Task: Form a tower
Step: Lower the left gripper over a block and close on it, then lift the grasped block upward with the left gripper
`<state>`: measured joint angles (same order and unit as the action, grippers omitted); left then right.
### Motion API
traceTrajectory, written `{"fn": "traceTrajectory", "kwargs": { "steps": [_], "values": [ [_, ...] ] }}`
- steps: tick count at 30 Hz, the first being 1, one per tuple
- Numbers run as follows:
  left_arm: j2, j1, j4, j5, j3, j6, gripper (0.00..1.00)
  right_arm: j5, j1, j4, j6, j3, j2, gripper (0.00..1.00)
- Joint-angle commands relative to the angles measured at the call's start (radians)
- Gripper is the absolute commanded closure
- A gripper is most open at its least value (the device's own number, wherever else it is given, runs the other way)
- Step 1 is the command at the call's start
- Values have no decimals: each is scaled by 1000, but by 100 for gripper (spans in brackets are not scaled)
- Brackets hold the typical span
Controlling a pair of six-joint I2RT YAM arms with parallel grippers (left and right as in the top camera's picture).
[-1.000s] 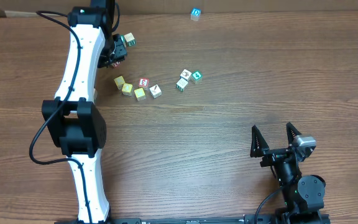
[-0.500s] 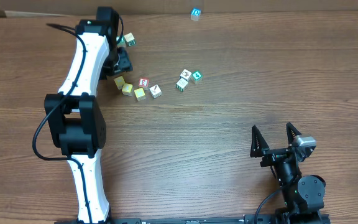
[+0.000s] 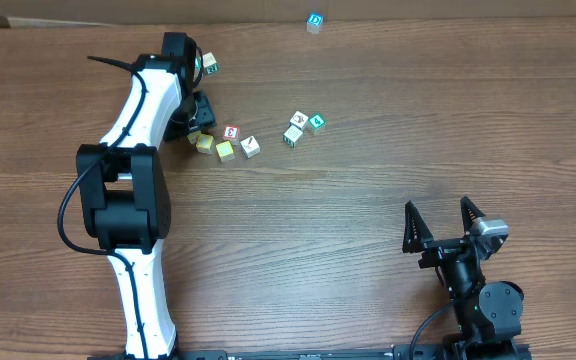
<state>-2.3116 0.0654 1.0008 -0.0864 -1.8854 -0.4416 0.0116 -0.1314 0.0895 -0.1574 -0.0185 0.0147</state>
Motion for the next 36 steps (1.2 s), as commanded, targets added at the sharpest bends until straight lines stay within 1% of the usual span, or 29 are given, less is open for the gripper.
{"fn": "traceTrajectory", "kwargs": {
  "steps": [1,5,8,11,19,23,26,36],
  "values": [
    [-11,0,-20,6,23,0,40,0,3,-5,-5,10,-12,0],
    [-11,0,-37,7,23,0,55,0,3,-5,-5,10,-12,0],
    [-11,0,-32,10,26,-11,53,0,3,-5,-5,10,-12,0],
    [-11,2,-29,17,26,-11,55,0,3,-5,-5,10,-12,0],
    [-11,1,-29,17,27,-11,56,0,3,-5,-5,10,-12,0],
    [-11,1,-26,17,27,-11,58,0,3,-5,-5,10,-12,0],
    [-11,1,-18,17,27,-11,63,1,3,-5,-5,10,-12,0],
    [-11,1,-11,17,27,-11,64,0,3,-5,-5,10,-12,0]
  ]
}}
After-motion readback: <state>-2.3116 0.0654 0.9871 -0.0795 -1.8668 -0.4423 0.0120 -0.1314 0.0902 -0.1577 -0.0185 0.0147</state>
